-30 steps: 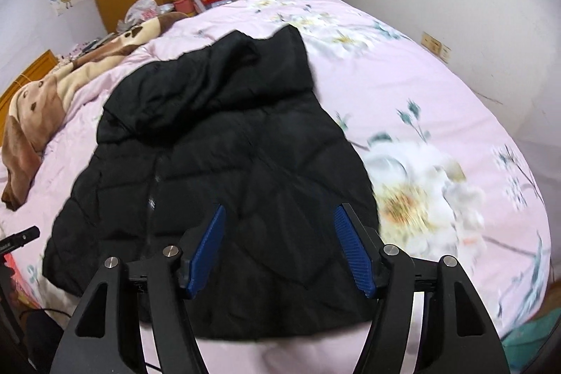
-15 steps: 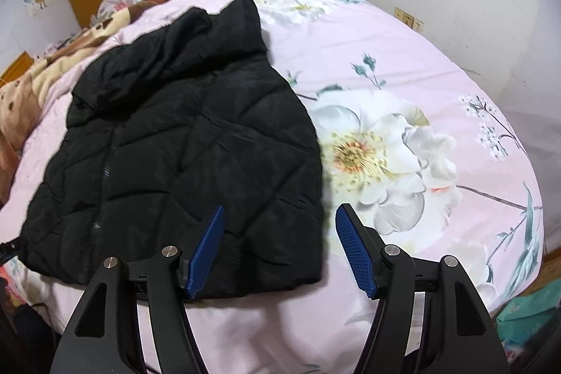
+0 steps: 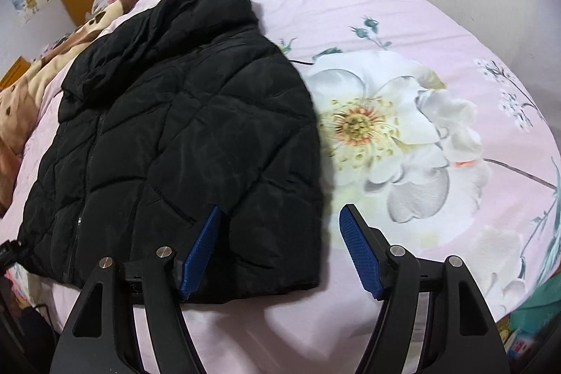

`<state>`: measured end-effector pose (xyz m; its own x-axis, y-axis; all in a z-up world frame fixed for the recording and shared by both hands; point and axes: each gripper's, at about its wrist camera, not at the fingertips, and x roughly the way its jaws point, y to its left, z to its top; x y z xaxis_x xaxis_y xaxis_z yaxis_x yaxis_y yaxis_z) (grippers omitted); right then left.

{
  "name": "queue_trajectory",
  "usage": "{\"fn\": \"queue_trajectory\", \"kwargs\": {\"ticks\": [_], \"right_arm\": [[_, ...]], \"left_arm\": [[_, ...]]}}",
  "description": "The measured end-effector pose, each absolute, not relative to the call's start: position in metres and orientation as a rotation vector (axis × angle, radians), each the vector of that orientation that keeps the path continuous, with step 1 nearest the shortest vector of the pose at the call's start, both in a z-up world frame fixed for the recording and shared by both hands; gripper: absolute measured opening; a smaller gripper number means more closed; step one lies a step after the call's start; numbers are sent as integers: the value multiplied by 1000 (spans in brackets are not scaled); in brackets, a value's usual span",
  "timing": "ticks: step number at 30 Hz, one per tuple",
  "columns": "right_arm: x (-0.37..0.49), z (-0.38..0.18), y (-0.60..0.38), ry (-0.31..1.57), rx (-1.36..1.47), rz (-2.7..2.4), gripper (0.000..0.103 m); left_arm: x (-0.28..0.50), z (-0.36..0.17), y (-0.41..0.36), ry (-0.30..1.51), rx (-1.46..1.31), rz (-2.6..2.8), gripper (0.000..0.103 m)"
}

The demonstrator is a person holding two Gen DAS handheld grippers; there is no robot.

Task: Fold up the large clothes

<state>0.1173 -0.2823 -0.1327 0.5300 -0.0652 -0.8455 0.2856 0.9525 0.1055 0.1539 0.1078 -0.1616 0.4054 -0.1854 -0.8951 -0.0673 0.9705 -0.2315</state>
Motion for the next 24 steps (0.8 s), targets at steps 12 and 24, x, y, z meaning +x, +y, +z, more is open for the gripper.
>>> {"fn": "queue_trajectory", "kwargs": {"ticks": [12,24], "right_arm": [[112,-127,-273,971,289,-175,25],[81,-77,-249,858,208,-117,15]], "left_arm": [[148,-142,99,1105,-252,-93,31],[115,-92,93,1005,-220,-134,25]]}}
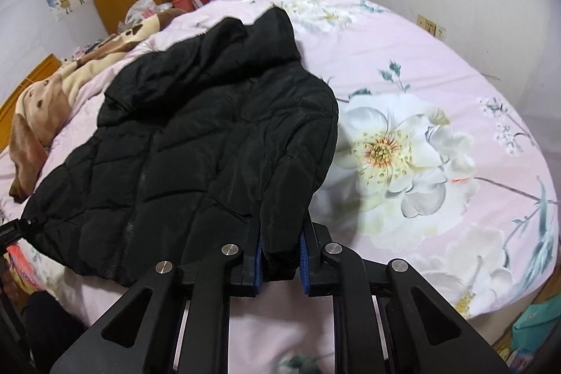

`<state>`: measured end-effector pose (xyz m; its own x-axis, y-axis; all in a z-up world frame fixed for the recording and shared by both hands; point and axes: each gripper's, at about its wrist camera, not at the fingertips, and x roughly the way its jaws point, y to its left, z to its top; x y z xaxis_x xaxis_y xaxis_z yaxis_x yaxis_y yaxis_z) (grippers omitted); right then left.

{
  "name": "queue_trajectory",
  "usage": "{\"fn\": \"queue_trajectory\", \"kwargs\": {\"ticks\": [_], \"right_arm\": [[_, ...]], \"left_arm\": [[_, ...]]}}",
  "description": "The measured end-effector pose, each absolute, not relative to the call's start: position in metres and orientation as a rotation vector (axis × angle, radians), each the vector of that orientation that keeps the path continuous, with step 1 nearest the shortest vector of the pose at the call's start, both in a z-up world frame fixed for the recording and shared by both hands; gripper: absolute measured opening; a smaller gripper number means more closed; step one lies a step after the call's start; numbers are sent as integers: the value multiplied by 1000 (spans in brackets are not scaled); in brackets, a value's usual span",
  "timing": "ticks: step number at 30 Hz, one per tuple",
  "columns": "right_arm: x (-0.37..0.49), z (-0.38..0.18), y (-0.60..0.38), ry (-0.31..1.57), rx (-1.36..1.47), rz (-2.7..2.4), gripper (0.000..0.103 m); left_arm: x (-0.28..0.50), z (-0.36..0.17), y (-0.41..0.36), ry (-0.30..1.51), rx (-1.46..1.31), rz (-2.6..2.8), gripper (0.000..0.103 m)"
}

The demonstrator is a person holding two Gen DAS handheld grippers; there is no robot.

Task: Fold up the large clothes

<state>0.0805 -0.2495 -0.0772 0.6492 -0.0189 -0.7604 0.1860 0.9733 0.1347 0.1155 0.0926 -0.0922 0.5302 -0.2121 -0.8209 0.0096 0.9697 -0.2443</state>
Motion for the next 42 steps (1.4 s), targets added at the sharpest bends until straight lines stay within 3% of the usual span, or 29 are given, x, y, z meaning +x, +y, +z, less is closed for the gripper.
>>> {"fn": "queue_trajectory", "kwargs": {"ticks": [19,42], "right_arm": [[25,-10,-223,791,183,-34,15],[132,39,-221,757,163,-14,14]], "left_arm": [[58,-34,103,934,-249,-221,24],[183,14,109,841,-331,-152,24]]}}
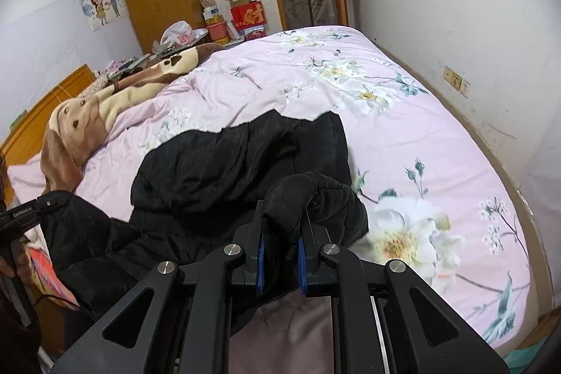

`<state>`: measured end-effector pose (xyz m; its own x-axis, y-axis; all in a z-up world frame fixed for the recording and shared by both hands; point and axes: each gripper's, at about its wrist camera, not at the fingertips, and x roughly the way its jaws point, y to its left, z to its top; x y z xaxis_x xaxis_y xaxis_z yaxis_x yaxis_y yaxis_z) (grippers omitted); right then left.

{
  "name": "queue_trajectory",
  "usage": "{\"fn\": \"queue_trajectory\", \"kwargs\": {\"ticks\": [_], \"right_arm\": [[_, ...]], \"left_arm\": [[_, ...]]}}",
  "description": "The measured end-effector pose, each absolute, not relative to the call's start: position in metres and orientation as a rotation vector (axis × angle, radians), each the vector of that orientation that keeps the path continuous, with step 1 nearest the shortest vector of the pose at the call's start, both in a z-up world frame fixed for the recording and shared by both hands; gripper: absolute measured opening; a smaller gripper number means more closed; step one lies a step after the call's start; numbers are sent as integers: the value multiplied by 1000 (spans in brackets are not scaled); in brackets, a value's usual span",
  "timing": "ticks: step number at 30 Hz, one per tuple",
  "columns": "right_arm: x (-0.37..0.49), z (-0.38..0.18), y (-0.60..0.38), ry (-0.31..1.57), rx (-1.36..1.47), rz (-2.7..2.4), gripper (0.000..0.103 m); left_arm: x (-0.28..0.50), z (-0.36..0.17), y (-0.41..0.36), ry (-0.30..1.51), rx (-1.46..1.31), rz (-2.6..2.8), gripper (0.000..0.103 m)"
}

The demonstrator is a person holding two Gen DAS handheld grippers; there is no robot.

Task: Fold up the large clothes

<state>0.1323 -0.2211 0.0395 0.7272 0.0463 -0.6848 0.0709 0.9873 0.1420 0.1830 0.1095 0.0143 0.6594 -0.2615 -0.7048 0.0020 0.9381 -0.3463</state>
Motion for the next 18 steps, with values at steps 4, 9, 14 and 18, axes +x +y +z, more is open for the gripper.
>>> {"fn": "queue_trajectory", "kwargs": {"ticks": [4,9,14,18], "right_arm": [[157,44,-228,775,186,-10,14],[183,48,-233,791,205,-7,14],[212,49,-236,806,212,-23,14],[238,48,-238,825,203,-28,14]], "left_arm": [[210,17,113,839,-359,-124,24],[242,19,115,846,-376,-93,24],[276,16,115,853,-384,-72,24],[300,11,115,872,-378,-61,24]]}}
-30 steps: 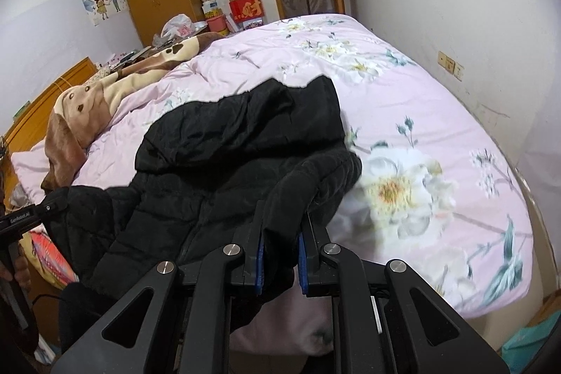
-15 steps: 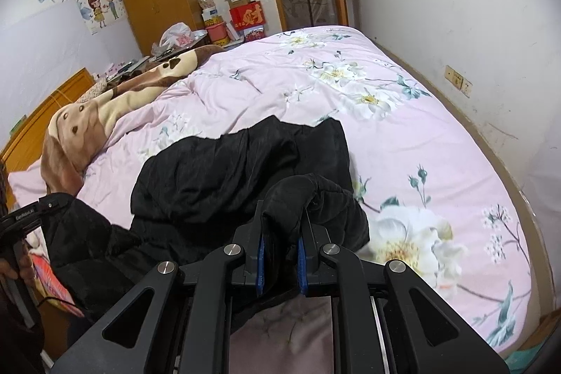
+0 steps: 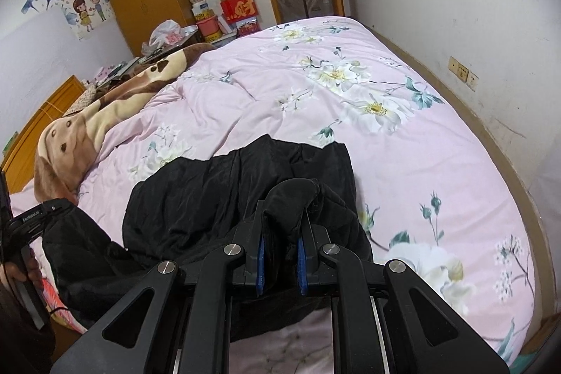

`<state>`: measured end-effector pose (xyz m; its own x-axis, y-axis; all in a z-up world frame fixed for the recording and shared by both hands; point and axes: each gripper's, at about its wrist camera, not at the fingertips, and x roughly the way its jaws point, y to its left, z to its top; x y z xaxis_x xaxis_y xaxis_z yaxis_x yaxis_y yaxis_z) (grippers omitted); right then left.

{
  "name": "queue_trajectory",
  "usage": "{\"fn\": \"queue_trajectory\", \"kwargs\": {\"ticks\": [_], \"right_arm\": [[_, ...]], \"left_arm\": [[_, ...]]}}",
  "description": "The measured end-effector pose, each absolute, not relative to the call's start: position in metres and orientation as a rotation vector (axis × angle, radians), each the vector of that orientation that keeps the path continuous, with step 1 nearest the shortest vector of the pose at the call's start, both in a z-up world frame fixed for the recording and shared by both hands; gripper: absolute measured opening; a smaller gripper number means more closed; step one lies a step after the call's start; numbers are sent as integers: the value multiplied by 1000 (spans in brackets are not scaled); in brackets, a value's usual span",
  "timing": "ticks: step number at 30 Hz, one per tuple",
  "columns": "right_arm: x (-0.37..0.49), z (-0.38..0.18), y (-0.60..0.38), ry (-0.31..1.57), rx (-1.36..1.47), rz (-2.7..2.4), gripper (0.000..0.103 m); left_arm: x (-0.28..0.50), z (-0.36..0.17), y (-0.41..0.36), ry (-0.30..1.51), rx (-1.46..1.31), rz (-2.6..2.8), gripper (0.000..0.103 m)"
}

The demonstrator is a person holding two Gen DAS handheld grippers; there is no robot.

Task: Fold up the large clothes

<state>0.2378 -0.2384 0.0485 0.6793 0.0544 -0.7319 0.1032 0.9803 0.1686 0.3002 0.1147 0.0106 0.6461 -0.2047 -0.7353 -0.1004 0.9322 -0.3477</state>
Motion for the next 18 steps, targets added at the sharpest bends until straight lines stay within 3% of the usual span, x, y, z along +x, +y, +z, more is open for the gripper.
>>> {"fn": "queue_trajectory", "kwargs": {"ticks": [18], "right_arm": [[345,14,-259,940,280,-56,14]], "left_arm": [[410,-39,119,994,-432,14,28]]}}
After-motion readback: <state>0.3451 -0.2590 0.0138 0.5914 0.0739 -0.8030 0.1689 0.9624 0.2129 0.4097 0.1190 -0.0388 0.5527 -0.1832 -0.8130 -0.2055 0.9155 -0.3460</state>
